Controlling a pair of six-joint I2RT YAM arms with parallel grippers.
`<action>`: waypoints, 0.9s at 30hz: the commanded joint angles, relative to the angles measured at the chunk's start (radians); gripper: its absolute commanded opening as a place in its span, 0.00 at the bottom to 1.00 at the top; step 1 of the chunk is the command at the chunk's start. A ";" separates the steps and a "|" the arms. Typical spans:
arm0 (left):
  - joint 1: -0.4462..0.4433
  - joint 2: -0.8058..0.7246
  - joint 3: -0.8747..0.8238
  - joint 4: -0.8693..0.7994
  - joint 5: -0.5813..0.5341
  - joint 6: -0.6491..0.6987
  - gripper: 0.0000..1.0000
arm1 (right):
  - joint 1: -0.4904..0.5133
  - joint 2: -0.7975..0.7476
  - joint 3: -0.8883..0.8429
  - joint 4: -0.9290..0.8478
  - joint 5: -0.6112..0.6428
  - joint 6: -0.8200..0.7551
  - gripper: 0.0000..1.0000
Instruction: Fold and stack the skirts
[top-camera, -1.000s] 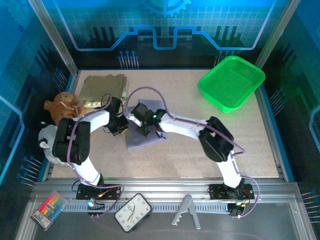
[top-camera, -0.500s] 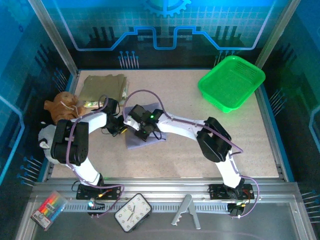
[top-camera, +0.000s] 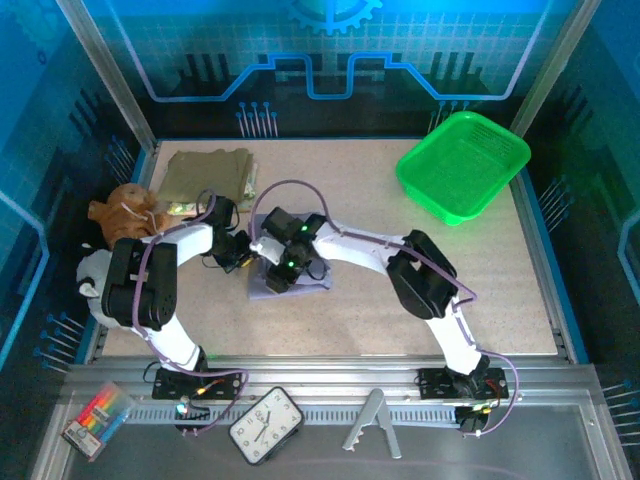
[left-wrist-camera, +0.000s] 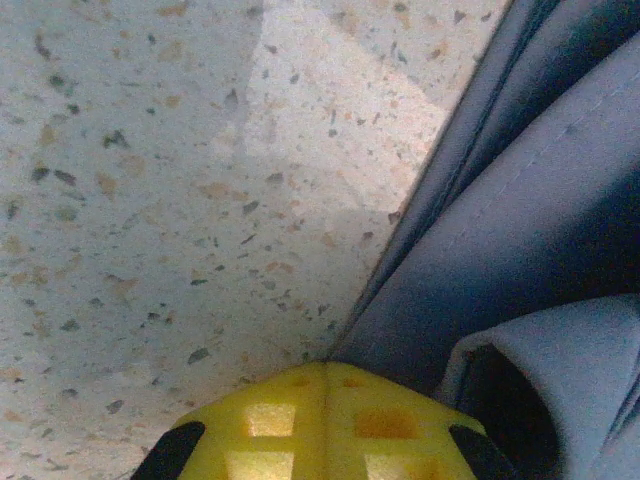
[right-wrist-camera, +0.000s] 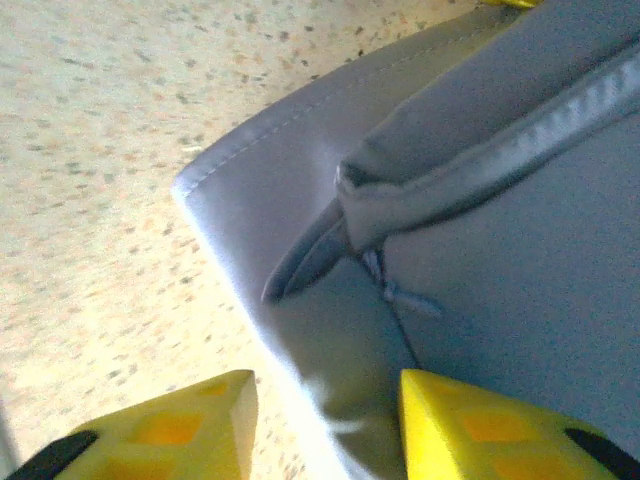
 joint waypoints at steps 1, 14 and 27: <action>-0.004 0.078 0.023 0.079 0.018 0.060 0.00 | -0.115 -0.101 0.034 -0.049 -0.154 0.014 0.45; -0.048 0.207 0.210 -0.005 0.025 0.254 0.00 | -0.311 0.324 0.399 -0.237 0.044 0.287 0.00; -0.252 0.477 0.748 -0.224 -0.022 0.428 0.09 | -0.298 -0.288 -0.563 0.415 -0.075 1.109 0.17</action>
